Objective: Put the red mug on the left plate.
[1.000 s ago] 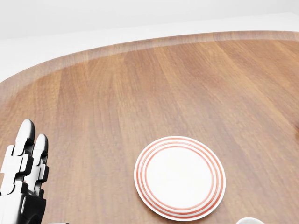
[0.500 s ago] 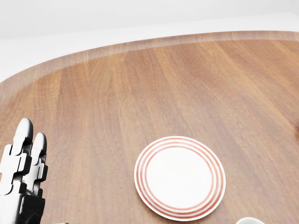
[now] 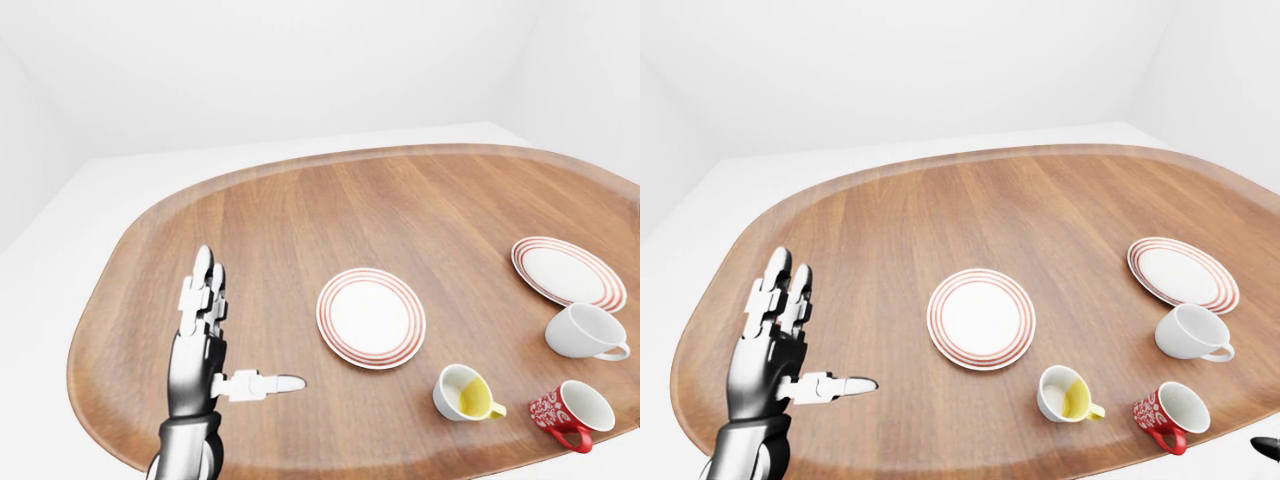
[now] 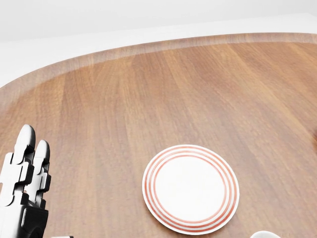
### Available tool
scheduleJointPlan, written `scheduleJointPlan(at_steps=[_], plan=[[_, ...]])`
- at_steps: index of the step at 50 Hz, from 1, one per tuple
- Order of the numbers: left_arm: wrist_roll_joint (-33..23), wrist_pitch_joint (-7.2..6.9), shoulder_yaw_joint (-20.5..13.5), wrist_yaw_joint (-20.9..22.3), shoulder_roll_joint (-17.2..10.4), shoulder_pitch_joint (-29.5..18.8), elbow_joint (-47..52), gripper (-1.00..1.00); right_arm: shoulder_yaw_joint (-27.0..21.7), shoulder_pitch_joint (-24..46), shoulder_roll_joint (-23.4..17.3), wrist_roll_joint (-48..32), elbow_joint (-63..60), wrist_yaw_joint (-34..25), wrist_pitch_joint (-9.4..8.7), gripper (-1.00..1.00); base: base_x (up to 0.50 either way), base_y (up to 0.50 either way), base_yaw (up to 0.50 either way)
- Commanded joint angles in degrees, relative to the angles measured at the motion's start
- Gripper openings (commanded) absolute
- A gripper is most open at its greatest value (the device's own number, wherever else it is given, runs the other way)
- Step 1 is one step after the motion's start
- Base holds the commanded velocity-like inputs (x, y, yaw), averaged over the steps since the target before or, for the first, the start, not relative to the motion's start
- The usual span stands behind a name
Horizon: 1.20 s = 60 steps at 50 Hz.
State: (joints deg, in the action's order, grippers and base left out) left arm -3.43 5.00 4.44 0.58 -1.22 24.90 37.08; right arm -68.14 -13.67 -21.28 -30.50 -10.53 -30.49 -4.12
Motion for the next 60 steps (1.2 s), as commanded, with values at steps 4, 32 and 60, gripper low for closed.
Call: scheduleJointPlan(at_steps=[4,32,60], plan=[[0.2,0.00,-0.3,0.1,0.1,-0.3,-0.3,1.00,2.9,1.9,-2.3,0.6,3.5,8.5,0.04,1.00,0.00,0.00,0.00],[0.2,0.00,-0.4,0.4,0.2,0.0,0.0,1.00,12.4,0.8,-0.7,-1.0,11.5,11.3,5.90,1.00,0.00,0.00,0.00],[-0.1,0.00,-0.1,0.2,0.1,-0.7,0.3,1.00,19.2,5.9,-7.7,1.4,25.9,17.6,6.41,1.00,0.00,0.00,0.00]])
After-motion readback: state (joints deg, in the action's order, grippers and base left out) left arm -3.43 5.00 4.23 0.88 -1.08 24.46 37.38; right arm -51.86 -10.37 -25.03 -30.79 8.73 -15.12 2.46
